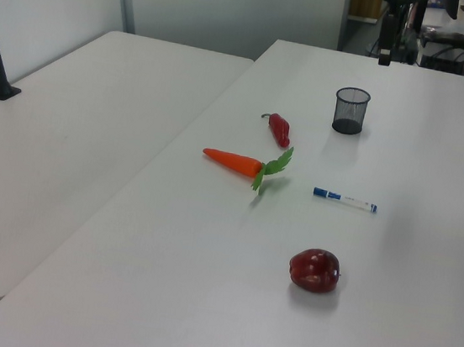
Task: Place marker
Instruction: 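Move the open gripper down over the blue-capped white marker, then close the gripper on the marker near its blue cap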
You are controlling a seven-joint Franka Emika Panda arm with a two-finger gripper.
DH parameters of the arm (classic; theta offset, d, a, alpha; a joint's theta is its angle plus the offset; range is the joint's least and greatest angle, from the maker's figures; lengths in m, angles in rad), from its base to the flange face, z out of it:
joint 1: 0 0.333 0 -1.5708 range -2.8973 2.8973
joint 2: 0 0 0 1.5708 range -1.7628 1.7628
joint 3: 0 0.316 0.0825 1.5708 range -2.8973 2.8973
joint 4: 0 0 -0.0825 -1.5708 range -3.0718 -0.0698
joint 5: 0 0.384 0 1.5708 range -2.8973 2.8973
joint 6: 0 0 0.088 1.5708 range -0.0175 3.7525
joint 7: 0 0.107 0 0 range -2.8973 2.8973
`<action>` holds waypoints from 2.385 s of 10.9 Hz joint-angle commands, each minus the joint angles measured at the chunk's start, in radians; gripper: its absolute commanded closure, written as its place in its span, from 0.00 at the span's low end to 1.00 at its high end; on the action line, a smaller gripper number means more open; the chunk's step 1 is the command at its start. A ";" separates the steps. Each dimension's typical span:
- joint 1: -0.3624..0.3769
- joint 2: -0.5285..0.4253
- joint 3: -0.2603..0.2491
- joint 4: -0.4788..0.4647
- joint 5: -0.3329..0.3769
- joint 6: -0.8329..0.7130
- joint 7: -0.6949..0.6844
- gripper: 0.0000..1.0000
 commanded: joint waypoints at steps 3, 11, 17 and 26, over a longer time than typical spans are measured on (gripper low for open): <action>0.004 -0.004 -0.007 -0.001 0.001 0.014 -0.008 0.00; 0.100 0.109 -0.006 -0.011 0.007 0.126 0.081 0.00; 0.122 0.236 0.006 -0.133 -0.006 0.348 0.107 0.00; 0.129 0.404 0.006 -0.194 -0.052 0.514 0.110 0.06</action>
